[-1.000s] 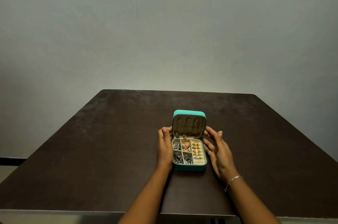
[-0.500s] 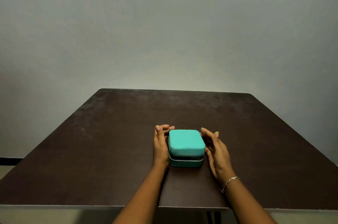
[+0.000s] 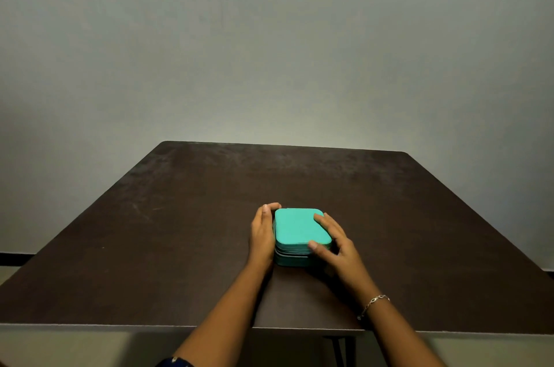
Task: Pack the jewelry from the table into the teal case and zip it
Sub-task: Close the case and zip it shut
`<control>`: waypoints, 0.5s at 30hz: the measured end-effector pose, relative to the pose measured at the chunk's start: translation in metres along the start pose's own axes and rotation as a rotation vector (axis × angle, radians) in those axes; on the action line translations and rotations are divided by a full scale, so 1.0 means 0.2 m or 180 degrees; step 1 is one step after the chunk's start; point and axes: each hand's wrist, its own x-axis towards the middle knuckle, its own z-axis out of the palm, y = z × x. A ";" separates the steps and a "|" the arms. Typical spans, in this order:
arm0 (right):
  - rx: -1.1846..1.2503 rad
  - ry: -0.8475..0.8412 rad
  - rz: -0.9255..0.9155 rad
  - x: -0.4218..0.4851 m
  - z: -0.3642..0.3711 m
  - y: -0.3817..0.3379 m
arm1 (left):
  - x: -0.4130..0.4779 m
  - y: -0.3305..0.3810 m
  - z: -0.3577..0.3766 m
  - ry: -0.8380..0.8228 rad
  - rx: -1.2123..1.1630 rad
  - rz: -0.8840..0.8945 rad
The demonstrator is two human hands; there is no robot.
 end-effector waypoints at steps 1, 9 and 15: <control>-0.0278 -0.0120 -0.0012 -0.01 -0.01 0.00 | 0.01 0.00 -0.01 0.0000 0.0052 -0.0027; -0.1295 -0.0328 -0.0149 -0.04 -0.01 -0.03 | 0.20 -0.05 -0.11 -0.0822 0.1399 -0.0043; -0.1519 -0.0191 -0.0198 -0.04 0.01 -0.03 | 0.22 0.10 -0.11 -0.1456 0.1995 0.0061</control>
